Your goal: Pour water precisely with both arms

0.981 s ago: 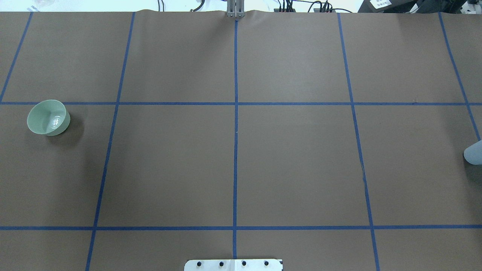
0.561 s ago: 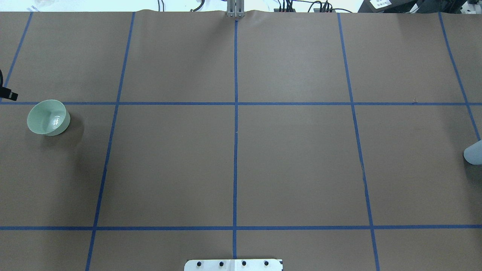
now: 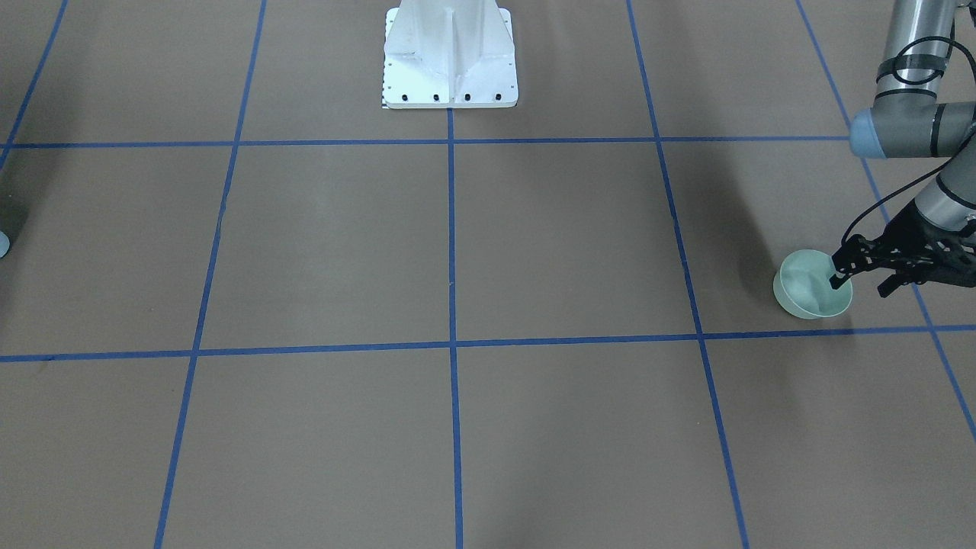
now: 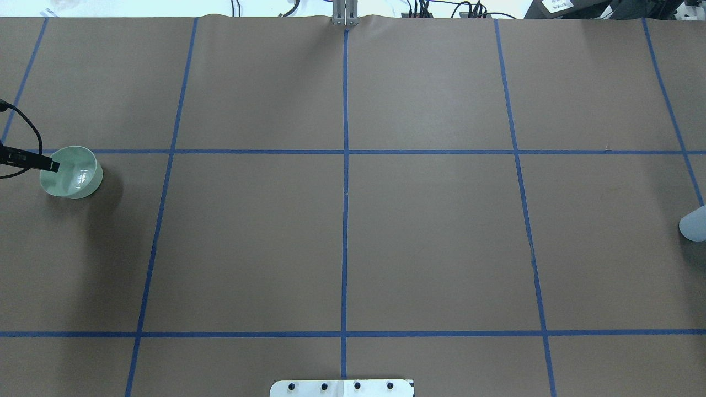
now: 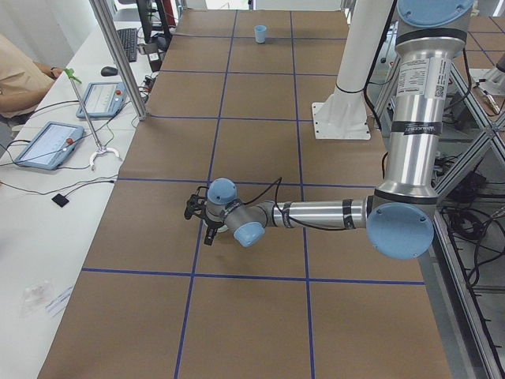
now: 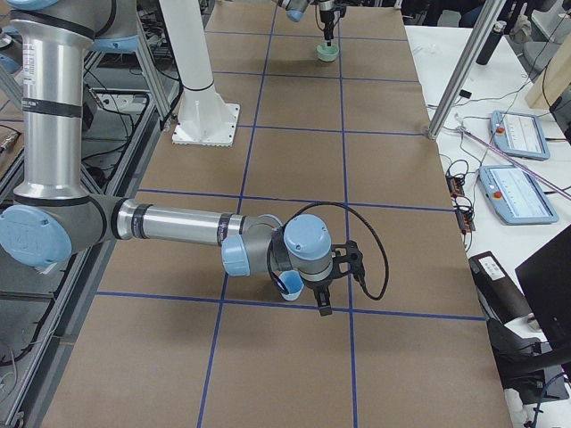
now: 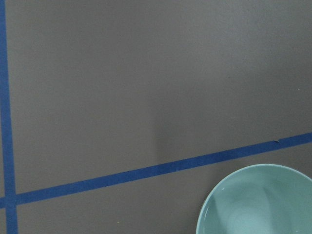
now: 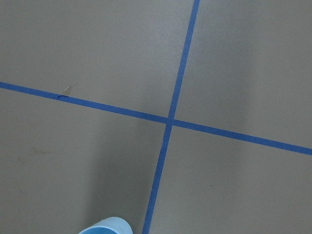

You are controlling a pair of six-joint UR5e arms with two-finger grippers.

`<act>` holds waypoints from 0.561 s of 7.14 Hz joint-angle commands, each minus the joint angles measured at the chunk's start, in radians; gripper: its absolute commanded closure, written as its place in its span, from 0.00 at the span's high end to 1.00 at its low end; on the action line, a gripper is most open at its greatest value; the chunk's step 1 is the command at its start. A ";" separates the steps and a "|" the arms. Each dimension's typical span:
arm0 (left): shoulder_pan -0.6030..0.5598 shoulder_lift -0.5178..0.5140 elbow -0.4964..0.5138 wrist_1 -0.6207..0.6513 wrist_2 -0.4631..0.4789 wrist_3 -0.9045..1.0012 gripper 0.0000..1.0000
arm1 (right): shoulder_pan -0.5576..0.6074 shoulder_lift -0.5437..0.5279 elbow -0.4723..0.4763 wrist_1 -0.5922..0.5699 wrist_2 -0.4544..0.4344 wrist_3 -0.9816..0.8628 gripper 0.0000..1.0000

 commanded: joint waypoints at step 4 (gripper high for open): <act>0.005 -0.014 -0.029 -0.016 -0.032 -0.008 0.00 | 0.000 -0.001 0.005 0.001 0.000 0.000 1.00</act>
